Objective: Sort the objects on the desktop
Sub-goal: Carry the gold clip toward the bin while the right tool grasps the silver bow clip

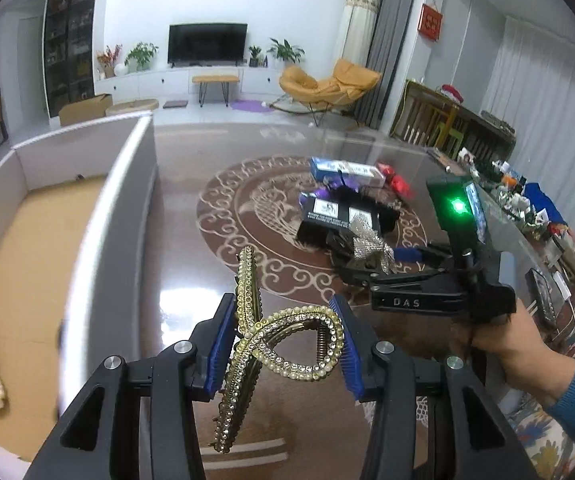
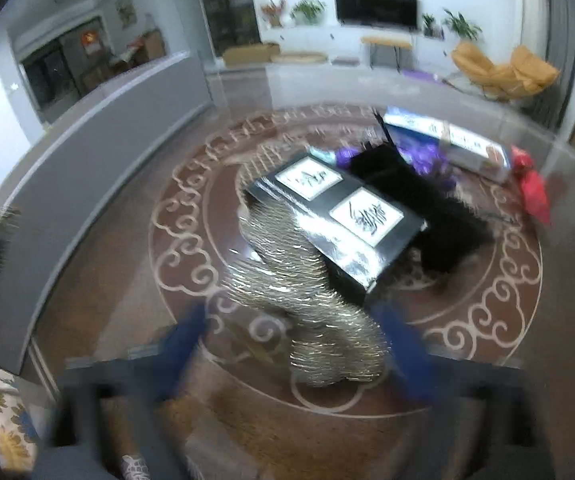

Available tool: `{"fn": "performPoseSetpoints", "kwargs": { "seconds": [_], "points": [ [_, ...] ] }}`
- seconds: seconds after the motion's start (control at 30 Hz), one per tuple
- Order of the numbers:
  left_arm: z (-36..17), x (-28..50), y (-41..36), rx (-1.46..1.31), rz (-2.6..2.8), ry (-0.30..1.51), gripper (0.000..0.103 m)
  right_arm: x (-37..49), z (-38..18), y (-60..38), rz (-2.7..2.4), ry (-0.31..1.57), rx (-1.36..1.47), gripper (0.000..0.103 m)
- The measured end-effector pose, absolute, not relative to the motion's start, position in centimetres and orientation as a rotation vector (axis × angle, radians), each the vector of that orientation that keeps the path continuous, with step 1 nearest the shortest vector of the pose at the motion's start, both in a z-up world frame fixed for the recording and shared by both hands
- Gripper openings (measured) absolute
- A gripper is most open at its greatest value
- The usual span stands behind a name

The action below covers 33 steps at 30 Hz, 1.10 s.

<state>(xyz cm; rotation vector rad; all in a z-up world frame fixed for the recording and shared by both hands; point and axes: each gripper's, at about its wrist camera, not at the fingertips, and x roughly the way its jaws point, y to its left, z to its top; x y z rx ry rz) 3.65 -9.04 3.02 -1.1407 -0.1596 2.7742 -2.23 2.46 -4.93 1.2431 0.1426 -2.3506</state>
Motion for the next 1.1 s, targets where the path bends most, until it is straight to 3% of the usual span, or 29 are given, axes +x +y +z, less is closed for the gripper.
{"fn": "performPoseSetpoints", "kwargs": {
  "seconds": [0.2,0.4,0.67,0.83,1.1],
  "points": [
    [4.4,5.3,-10.7,-1.108,2.783,-0.185,0.046,0.7,-3.7,3.5,-2.359,0.09,1.28,0.065],
    [7.2,6.7,-13.9,-1.04,2.808,-0.251,0.046,4.1,1.4,3.1,-2.323,0.018,1.188,0.065],
    [10.7,8.1,-22.9,-1.036,2.991,-0.274,0.046,6.8,9.9,-9.4,-2.105,-0.004,0.945,0.065],
    [9.7,9.0,-28.4,-1.129,3.081,-0.295,0.046,8.5,10.6,-16.9,-1.972,0.041,0.896,0.065],
    [5.5,8.9,-31.7,-1.289,3.07,-0.33,0.046,7.8,8.0,-21.3,-1.855,0.047,0.965,0.065]
  ]
}}
